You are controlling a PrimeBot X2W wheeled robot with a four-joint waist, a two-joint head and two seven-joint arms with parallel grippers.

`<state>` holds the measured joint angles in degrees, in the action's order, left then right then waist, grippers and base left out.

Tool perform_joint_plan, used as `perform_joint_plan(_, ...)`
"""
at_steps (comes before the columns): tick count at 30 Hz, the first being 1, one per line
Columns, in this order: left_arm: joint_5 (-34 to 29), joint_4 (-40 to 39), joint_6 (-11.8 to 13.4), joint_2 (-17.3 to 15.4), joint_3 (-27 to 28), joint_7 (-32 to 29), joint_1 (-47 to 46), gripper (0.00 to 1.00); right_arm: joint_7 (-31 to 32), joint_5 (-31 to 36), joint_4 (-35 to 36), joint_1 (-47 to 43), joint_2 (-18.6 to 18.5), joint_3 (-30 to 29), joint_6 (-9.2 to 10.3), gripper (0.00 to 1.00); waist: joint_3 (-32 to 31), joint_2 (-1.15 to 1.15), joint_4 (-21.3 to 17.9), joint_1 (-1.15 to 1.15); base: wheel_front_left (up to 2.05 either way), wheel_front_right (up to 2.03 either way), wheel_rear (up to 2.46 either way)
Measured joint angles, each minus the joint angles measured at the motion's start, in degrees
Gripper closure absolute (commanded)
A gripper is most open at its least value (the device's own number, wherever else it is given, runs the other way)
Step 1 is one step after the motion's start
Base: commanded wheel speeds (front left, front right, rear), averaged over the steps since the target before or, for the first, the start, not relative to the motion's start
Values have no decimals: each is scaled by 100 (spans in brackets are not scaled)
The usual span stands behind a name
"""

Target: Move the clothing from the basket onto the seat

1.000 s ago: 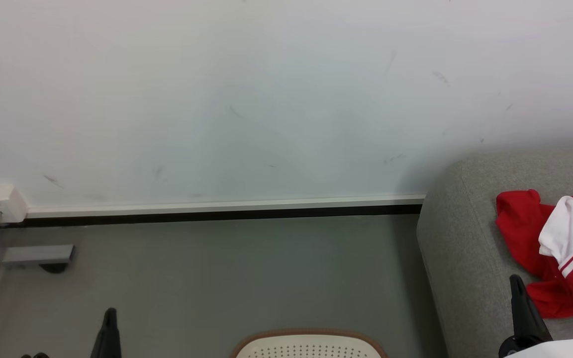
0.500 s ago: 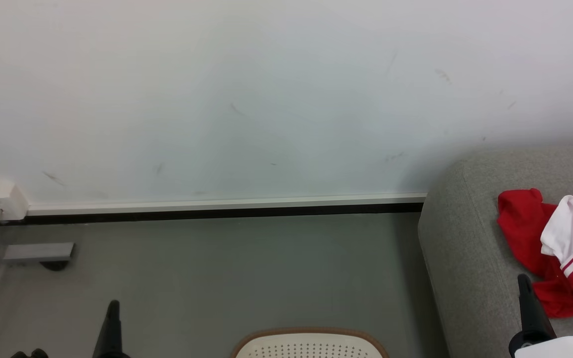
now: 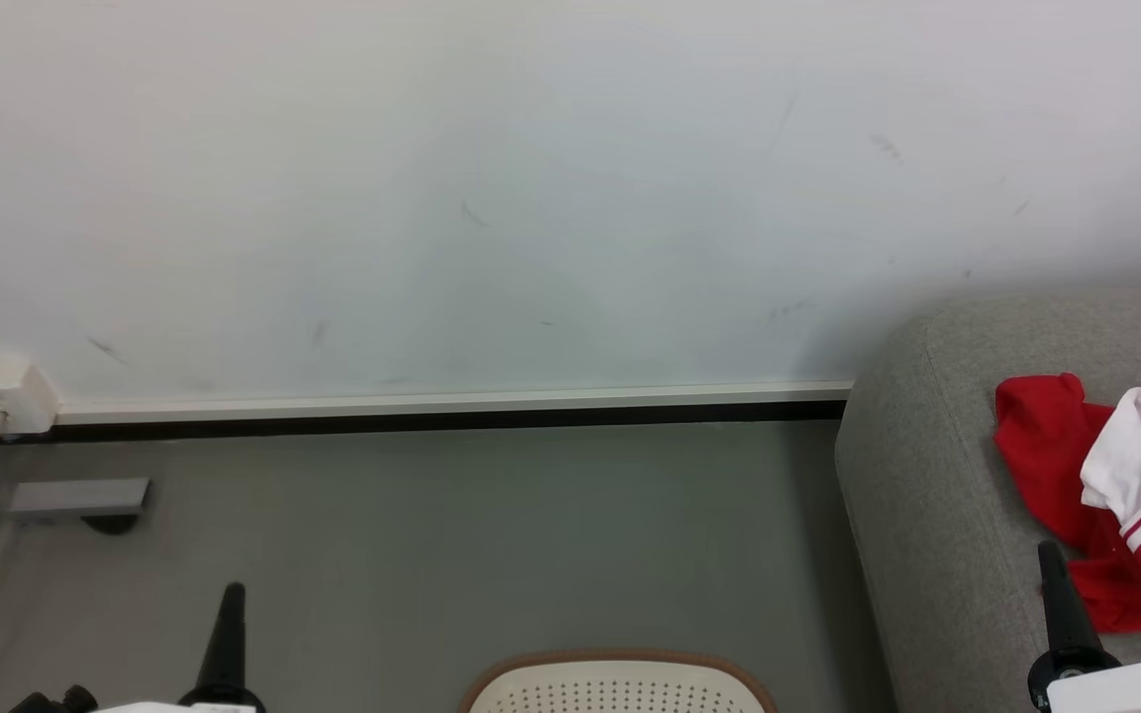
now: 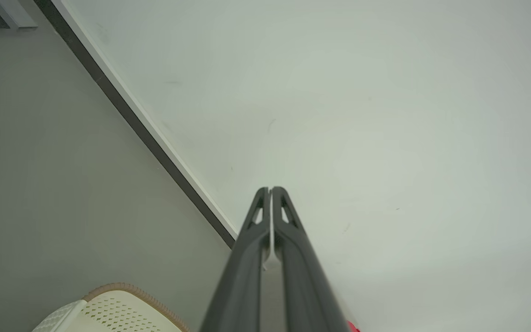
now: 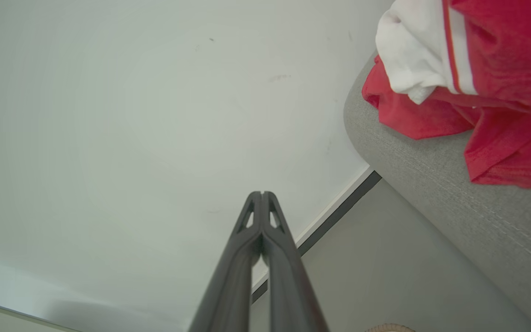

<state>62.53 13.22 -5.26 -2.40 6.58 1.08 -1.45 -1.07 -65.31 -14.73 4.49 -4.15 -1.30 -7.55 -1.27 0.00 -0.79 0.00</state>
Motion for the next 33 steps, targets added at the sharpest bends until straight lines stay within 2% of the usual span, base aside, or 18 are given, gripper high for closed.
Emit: perform_joint_plan(33,1746,57,-126,-12,-3,-439,-278,100,455,-1579,26,79,65,-304,0,100,77,0,42,0,0,0,0)
